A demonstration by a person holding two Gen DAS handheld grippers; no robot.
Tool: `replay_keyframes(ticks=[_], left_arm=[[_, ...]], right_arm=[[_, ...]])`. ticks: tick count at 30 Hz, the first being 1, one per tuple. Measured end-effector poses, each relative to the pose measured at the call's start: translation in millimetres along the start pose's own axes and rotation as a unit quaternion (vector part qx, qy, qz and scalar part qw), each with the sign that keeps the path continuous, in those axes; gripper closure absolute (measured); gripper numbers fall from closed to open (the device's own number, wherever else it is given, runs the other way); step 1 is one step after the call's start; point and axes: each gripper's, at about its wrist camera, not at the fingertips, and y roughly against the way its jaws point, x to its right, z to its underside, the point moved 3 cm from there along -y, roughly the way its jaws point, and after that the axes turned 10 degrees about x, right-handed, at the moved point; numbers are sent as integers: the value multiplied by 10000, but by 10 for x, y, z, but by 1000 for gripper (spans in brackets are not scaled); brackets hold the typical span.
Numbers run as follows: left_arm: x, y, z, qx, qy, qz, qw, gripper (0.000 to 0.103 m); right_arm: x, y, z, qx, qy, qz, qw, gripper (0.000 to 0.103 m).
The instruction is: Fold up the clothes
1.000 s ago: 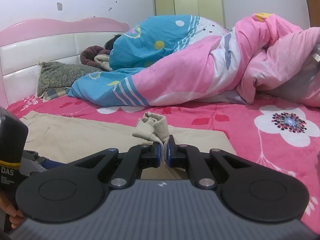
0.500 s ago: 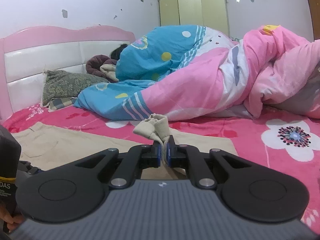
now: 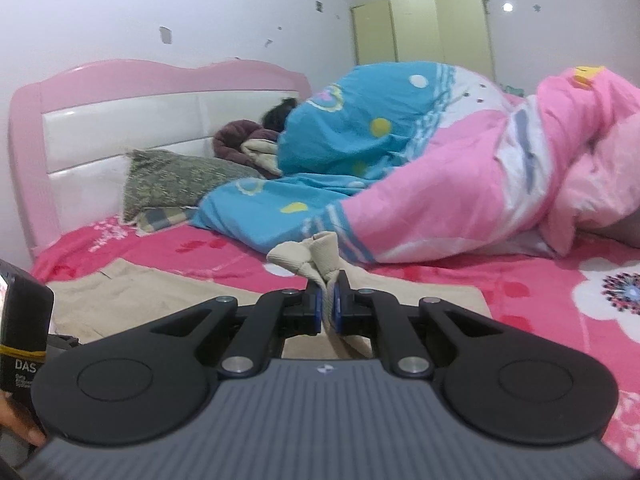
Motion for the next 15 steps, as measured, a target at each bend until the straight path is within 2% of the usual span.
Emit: replay_keyframes(ticks=[7, 15], left_arm=[[-810, 56, 35, 396, 810, -363, 9953, 0], [-1641, 273, 127, 910, 1735, -614, 9787, 0]], right_arm=[[-427, -376, -64, -34, -254, -519, 9983, 99], [-955, -977, -44, -163, -656, -1026, 9924, 99]])
